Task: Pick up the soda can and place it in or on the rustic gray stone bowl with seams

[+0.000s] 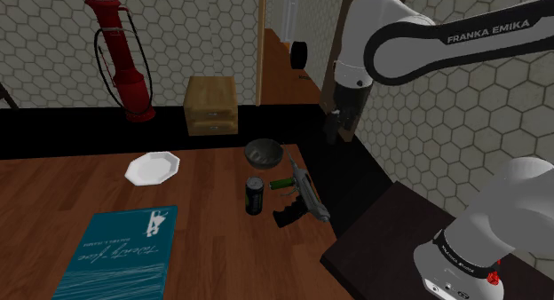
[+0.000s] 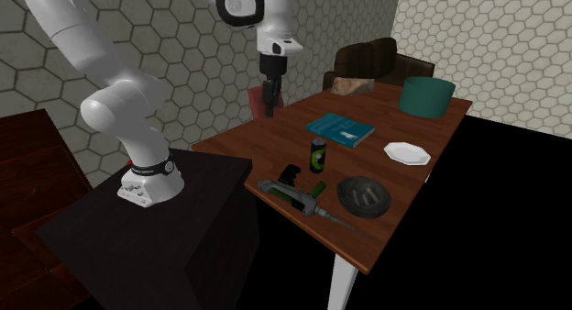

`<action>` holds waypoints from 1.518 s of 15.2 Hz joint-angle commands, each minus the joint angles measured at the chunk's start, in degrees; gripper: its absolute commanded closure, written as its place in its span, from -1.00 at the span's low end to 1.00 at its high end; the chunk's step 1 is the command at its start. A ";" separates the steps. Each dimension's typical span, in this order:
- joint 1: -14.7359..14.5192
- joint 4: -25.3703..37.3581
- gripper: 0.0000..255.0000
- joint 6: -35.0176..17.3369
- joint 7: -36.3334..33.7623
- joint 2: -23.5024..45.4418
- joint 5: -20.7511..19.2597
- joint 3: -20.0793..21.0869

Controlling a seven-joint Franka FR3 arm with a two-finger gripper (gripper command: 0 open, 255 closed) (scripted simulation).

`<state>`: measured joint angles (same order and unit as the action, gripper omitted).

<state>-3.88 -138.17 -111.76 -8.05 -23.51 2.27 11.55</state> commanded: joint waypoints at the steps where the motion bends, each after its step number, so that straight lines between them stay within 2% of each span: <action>1: -0.48 0.79 -1.00 -3.34 -1.69 3.83 0.19 1.46; 6: -1.26 4.17 -1.00 -10.29 -5.64 13.75 -0.89 4.38; 12: -2.65 10.64 -1.00 -16.71 -11.19 26.49 -4.62 6.81; 22: -8.43 27.25 -1.00 -21.73 -19.61 48.21 -12.76 6.50; 23: -8.49 27.29 -1.00 -21.73 -19.60 48.24 -12.74 6.45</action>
<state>-11.83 -111.78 -133.10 -27.04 23.46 -10.00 18.12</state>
